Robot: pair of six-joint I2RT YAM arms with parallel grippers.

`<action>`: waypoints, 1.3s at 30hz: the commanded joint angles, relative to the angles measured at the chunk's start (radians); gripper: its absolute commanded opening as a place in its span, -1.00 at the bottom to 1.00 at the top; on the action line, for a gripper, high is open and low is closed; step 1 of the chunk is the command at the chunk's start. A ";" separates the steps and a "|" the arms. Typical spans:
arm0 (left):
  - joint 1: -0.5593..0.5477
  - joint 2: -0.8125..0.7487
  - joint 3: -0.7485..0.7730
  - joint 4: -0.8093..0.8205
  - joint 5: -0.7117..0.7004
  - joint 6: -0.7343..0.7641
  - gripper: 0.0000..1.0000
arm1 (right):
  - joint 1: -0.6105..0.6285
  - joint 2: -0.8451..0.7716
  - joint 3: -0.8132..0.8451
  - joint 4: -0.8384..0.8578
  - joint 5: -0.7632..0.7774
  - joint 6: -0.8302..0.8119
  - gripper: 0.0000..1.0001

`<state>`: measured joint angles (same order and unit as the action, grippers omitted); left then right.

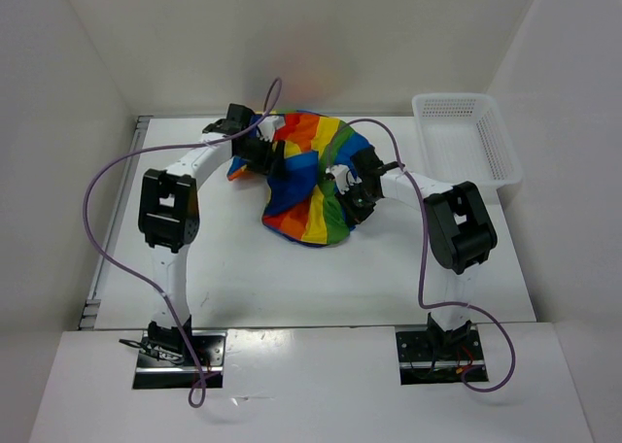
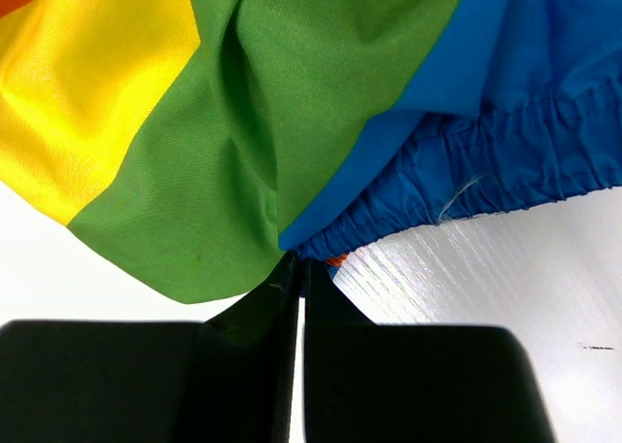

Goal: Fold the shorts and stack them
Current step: Flatten the shorts out

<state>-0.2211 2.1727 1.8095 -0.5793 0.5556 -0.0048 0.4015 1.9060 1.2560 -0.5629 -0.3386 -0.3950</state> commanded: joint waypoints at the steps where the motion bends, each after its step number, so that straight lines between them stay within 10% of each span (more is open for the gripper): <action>1: -0.004 -0.076 -0.015 -0.017 -0.080 0.005 0.46 | 0.008 0.021 0.002 -0.023 -0.008 -0.022 -1.00; 7: 0.005 -0.139 -0.024 -0.051 -0.143 0.005 0.55 | 0.008 0.021 0.002 -0.023 0.010 -0.042 -1.00; 10: 0.034 -0.165 -0.053 -0.051 -0.108 0.005 0.14 | 0.008 0.021 -0.018 -0.023 0.010 -0.042 -1.00; 18: 0.043 -0.224 -0.167 -0.083 -0.108 0.005 0.13 | 0.008 0.021 -0.018 -0.014 0.019 -0.051 -1.00; 21: 0.063 -0.250 -0.199 -0.093 -0.140 0.005 -0.13 | 0.008 0.021 -0.018 -0.014 0.019 -0.051 -1.00; 25: 0.098 -0.312 -0.255 -0.103 -0.195 0.005 -1.00 | 0.008 0.021 -0.027 -0.014 0.019 -0.062 -1.00; 33: 0.267 -0.413 -0.384 -0.169 -0.170 0.005 -1.00 | -0.013 0.002 0.058 0.006 -0.071 0.088 -1.00; 39: 0.406 -0.262 0.160 -0.215 -0.149 0.005 -1.00 | -0.142 0.112 0.632 0.031 -0.099 0.295 -1.00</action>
<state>0.1410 1.8778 1.7084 -0.8307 0.3801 -0.0040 0.3344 1.9976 1.5753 -0.6205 -0.4213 -0.2256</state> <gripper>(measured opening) 0.008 0.014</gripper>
